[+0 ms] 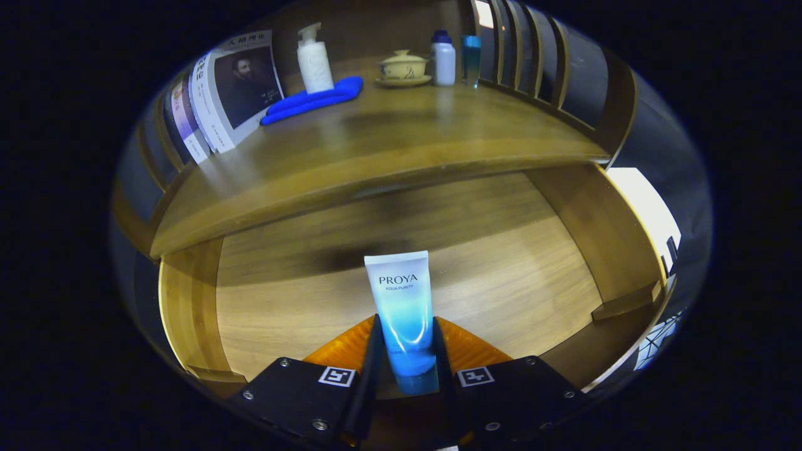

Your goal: Pull open the drawer, take out the items inside it, and place them on the countertop above the cabinet.

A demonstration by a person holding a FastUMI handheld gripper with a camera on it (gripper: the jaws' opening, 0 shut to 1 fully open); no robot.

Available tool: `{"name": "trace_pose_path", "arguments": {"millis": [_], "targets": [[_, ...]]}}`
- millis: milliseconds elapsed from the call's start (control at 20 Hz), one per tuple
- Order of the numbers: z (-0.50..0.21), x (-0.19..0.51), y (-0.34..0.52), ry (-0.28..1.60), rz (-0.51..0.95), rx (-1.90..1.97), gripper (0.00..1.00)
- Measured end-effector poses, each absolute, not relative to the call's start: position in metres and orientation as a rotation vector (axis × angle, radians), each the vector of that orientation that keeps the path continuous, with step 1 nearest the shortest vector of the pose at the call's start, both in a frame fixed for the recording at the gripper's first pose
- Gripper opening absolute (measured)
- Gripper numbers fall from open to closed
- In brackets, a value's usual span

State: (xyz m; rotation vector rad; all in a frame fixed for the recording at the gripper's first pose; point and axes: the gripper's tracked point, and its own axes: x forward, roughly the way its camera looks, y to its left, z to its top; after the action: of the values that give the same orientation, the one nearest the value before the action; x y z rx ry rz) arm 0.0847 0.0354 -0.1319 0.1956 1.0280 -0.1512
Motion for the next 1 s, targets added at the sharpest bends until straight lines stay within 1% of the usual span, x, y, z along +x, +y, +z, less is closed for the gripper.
{"name": "trace_pose_path", "arguments": {"millis": [200, 350, 600, 800, 1000], "targets": [[-0.112, 0.087, 0.032, 0.935, -0.140, 0.198, 0.45], [-0.094, 0.096, 0.036, 0.834, -0.107, 0.195, 0.45], [-0.066, 0.098, 0.035, 0.683, -0.090, 0.161, 0.45], [-0.027, 0.118, 0.045, 0.520, -0.049, 0.139, 0.44], [-0.001, 0.134, 0.043, 0.473, -0.050, 0.115, 0.45]]}}
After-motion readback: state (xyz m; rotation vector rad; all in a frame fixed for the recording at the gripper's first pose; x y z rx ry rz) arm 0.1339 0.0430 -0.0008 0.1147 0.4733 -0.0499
